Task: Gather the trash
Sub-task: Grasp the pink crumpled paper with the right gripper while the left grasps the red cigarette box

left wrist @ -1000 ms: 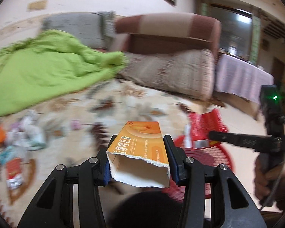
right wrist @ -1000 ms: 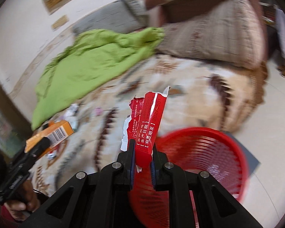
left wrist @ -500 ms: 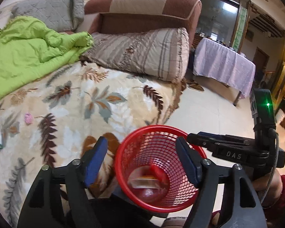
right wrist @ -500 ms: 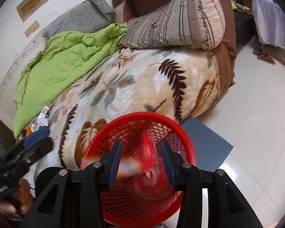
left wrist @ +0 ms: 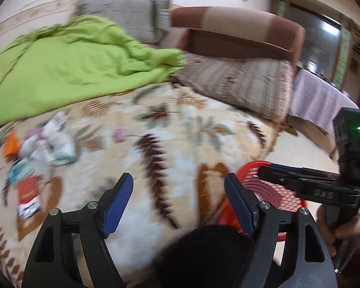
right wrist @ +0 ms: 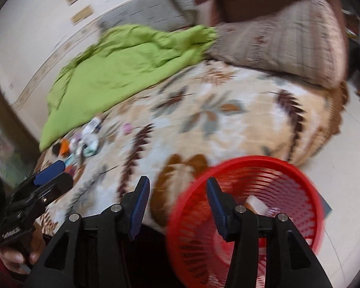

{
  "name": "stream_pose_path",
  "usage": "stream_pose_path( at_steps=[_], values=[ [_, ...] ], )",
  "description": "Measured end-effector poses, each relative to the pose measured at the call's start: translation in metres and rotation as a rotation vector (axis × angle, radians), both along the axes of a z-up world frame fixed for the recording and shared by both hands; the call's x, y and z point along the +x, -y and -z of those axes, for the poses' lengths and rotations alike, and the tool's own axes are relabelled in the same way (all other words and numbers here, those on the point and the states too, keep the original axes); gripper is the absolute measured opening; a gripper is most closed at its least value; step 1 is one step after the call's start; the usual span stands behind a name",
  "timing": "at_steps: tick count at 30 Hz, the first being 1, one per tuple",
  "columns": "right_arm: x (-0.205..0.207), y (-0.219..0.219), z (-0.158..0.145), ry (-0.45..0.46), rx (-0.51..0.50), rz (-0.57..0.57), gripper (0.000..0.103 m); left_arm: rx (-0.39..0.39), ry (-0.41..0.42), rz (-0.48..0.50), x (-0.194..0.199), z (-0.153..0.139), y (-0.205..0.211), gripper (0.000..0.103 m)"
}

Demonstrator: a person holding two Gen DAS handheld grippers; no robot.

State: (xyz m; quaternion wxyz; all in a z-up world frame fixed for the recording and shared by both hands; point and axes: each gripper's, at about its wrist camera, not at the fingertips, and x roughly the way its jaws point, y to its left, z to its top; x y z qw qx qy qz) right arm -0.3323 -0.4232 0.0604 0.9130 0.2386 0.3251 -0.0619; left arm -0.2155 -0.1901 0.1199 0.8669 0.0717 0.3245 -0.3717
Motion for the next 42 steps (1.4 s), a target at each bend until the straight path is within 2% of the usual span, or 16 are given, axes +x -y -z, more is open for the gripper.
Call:
stream_pose_path(
  at_steps=[7, 11, 15, 18, 21, 29, 31, 32, 34, 36, 42],
  values=[
    [0.050, -0.058, -0.010, 0.018, -0.037, -0.149, 0.057, 0.014, -0.001, -0.237, 0.043, 0.010, -0.085, 0.080],
    [0.080, -0.083, -0.010, 0.010, -0.044, -0.191, 0.060, 0.044, 0.009, -0.418, 0.075, 0.018, -0.135, 0.083],
    [0.110, -0.103, -0.007, -0.006, -0.007, -0.208, 0.060, 0.016, -0.073, -0.577, 0.111, 0.035, -0.179, 0.083],
    [0.127, -0.120, -0.004, -0.006, 0.000, -0.225, 0.061, 0.008, -0.127, -0.608, 0.126, 0.049, -0.189, 0.083],
    [0.135, -0.134, -0.001, -0.019, -0.040, -0.241, 0.061, 0.033, -0.167, -0.598, 0.143, 0.059, -0.182, 0.083],
    [0.156, -0.122, 0.002, -0.042, 0.027, -0.238, 0.063, 0.165, -0.208, -0.613, 0.182, 0.091, -0.152, 0.083],
    [0.169, -0.116, -0.003, -0.036, 0.017, -0.210, 0.063, 0.201, -0.219, -0.624, 0.188, 0.100, -0.151, 0.073],
    [0.176, -0.113, -0.005, -0.031, 0.009, -0.203, 0.063, 0.211, -0.210, -0.631, 0.189, 0.101, -0.151, 0.072],
    [0.194, -0.108, -0.006, -0.038, -0.018, -0.191, 0.063, 0.212, -0.193, -0.637, 0.188, 0.099, -0.153, 0.060],
    [0.214, -0.103, -0.003, -0.048, -0.037, -0.183, 0.063, 0.197, -0.191, -0.645, 0.188, 0.098, -0.158, 0.053],
    [0.287, -0.091, 0.025, -0.143, -0.082, -0.187, 0.062, 0.156, -0.200, -0.633, 0.188, 0.096, -0.167, 0.052]
  ],
)
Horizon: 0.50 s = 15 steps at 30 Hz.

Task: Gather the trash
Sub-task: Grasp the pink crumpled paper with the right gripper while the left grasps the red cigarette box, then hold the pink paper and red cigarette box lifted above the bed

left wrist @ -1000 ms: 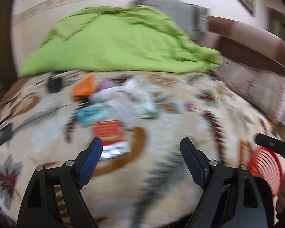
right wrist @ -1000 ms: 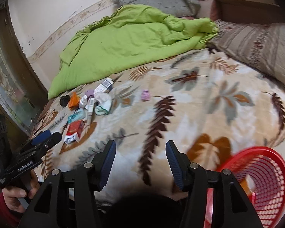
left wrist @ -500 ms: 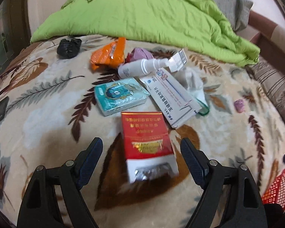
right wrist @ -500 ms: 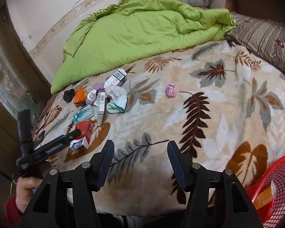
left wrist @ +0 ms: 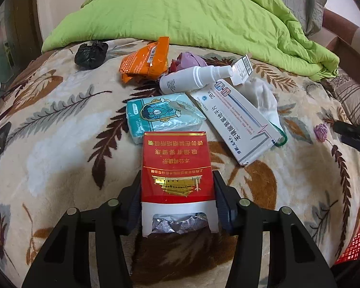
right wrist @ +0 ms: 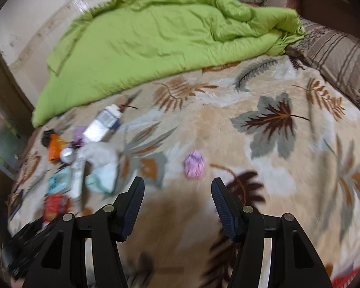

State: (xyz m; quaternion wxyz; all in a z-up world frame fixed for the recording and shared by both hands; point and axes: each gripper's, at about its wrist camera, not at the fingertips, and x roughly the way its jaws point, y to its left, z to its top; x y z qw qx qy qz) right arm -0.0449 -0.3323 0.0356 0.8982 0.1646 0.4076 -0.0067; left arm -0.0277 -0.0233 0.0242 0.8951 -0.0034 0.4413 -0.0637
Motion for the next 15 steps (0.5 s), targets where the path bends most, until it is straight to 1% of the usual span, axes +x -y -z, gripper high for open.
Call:
stream_pose_path(
  at_steps=[3, 5, 6, 7, 8, 9, 12, 15],
  values=[
    [0.028, 0.002, 0.014, -0.036, -0.009, 0.011, 0.057, 0.010, 0.004, 0.006, 0.002, 0.002, 0.000, 0.052],
    [0.042, 0.001, 0.024, -0.071, -0.027, 0.008, 0.035, 0.023, 0.008, 0.011, 0.002, 0.002, 0.002, 0.052],
    [0.046, 0.001, 0.029, -0.088, -0.026, 0.010, 0.032, 0.024, 0.010, 0.010, 0.002, 0.002, 0.002, 0.052],
    [0.048, 0.002, 0.034, -0.101, -0.018, 0.013, 0.026, 0.025, 0.009, 0.011, 0.002, 0.002, 0.003, 0.052],
    [0.048, 0.002, 0.036, -0.095, -0.022, 0.019, 0.021, 0.030, 0.010, 0.013, 0.002, 0.003, 0.003, 0.052],
    [0.046, 0.002, 0.035, -0.087, -0.032, 0.021, 0.021, 0.031, 0.012, 0.012, 0.001, 0.002, 0.004, 0.052],
    [0.033, 0.000, 0.028, -0.056, -0.020, 0.009, 0.021, 0.037, 0.009, 0.011, 0.002, 0.003, 0.004, 0.052],
    [0.013, -0.014, 0.018, -0.017, -0.032, -0.015, 0.021, 0.052, 0.013, 0.008, 0.002, 0.004, 0.006, 0.052]
  ],
)
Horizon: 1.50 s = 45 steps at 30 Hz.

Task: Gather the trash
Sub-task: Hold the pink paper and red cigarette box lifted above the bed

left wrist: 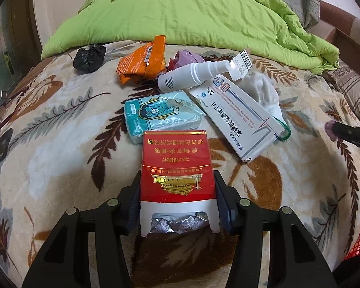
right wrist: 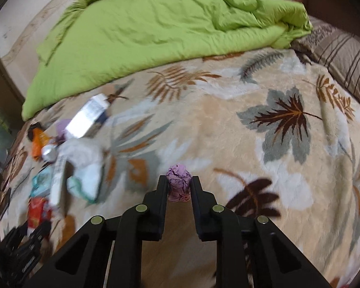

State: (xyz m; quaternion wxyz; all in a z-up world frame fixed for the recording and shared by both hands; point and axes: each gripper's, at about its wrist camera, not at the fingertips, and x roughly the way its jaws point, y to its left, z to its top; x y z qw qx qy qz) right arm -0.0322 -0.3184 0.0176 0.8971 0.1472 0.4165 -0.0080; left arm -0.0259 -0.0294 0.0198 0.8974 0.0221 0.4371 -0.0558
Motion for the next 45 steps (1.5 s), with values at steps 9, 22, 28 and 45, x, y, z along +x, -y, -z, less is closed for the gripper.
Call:
stream_pose_path(
  at_steps=[9, 22, 28, 45],
  values=[
    [-0.066, -0.065, -0.045, 0.164, 0.034, -0.115, 0.021, 0.019, 0.030, 0.007, -0.005, -0.001, 0.000, 0.051],
    [-0.072, -0.088, -0.040, 0.199, 0.003, -0.169, 0.021, -0.018, 0.122, -0.009, -0.032, -0.022, -0.021, 0.051],
    [-0.079, -0.097, -0.046, 0.233, -0.023, -0.192, 0.021, 0.017, 0.212, -0.004, -0.048, -0.038, -0.019, 0.051],
    [-0.079, -0.092, -0.047, 0.247, -0.006, -0.174, 0.021, 0.114, 0.290, 0.029, -0.060, -0.045, -0.007, 0.051]
  ],
)
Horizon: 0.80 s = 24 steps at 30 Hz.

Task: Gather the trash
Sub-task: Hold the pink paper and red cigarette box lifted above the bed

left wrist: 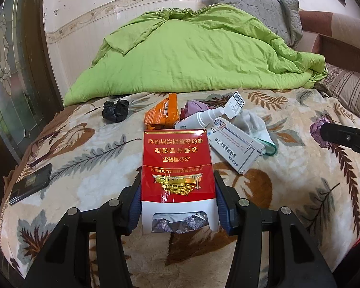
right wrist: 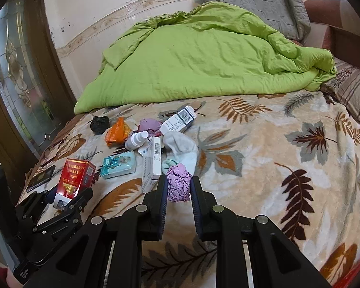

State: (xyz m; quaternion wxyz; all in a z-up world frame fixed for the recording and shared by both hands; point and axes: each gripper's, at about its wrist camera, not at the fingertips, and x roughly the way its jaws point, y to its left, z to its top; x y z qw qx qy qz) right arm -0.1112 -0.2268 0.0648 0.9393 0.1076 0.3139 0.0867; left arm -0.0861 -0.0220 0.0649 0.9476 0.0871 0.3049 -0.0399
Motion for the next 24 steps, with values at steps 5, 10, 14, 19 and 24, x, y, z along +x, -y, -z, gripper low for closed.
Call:
stream_pose_path(
  at_steps=[5, 10, 14, 19, 24],
  values=[
    [-0.0003, -0.0002, -0.0005, 0.003, -0.001, -0.005, 0.021, 0.003, -0.004, -0.003, 0.0003, 0.0016, 0.0008, 0.051],
    [-0.0003, 0.0047, 0.0006, -0.006, 0.015, 0.005, 0.021, 0.010, -0.002, -0.001, 0.0002, 0.0021, 0.0021, 0.051],
    [-0.0001, 0.0063, 0.0004, -0.008, 0.022, 0.007, 0.021, 0.015, -0.002, 0.000, 0.0005, 0.0025, 0.0027, 0.051],
    [0.0000, 0.0065, 0.0003, -0.008, 0.021, 0.006, 0.021, 0.016, -0.003, 0.000, -0.0001, 0.0026, 0.0032, 0.051],
    [0.0002, 0.0067, 0.0001, -0.008, 0.020, 0.006, 0.021, 0.016, -0.002, 0.000, -0.0003, 0.0026, 0.0031, 0.051]
  ],
)
